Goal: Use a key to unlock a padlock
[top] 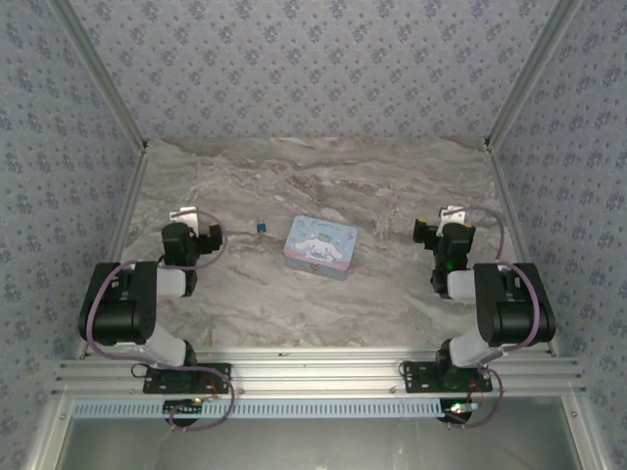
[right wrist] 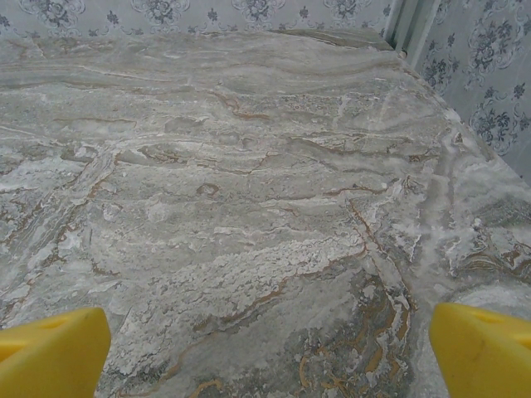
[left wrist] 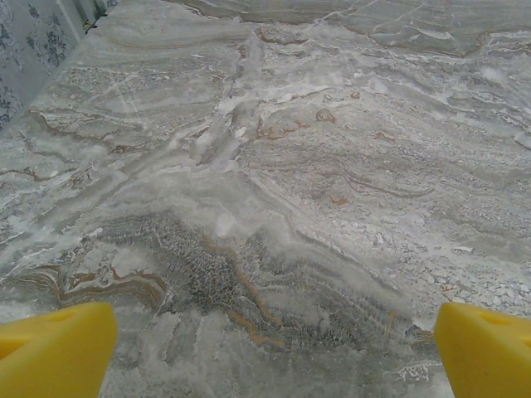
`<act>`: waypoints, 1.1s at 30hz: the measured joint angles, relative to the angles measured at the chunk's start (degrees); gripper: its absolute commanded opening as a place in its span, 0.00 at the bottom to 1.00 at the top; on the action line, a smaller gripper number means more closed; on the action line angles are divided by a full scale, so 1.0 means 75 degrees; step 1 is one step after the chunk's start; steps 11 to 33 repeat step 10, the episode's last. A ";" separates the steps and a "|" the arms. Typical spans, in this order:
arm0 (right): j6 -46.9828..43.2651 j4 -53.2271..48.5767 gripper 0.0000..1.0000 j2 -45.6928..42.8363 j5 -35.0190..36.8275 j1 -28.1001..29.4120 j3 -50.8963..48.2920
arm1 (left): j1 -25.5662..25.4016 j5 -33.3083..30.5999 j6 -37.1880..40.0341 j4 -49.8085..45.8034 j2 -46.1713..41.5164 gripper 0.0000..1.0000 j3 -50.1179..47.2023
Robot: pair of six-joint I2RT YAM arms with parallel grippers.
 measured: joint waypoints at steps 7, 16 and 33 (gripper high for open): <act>-0.0023 -0.0009 1.00 0.0000 0.0000 0.0000 0.0000 | 0.0000 0.0000 0.0000 0.0000 0.0000 0.98 0.0000; -0.0026 -0.0050 1.00 0.0000 0.0000 0.0000 0.0000 | 0.0000 0.0000 0.0000 0.0000 0.0000 0.98 0.0000; -0.0026 -0.0050 1.00 0.0000 0.0000 0.0000 0.0000 | 0.0000 0.0000 0.0000 0.0000 0.0000 0.98 0.0000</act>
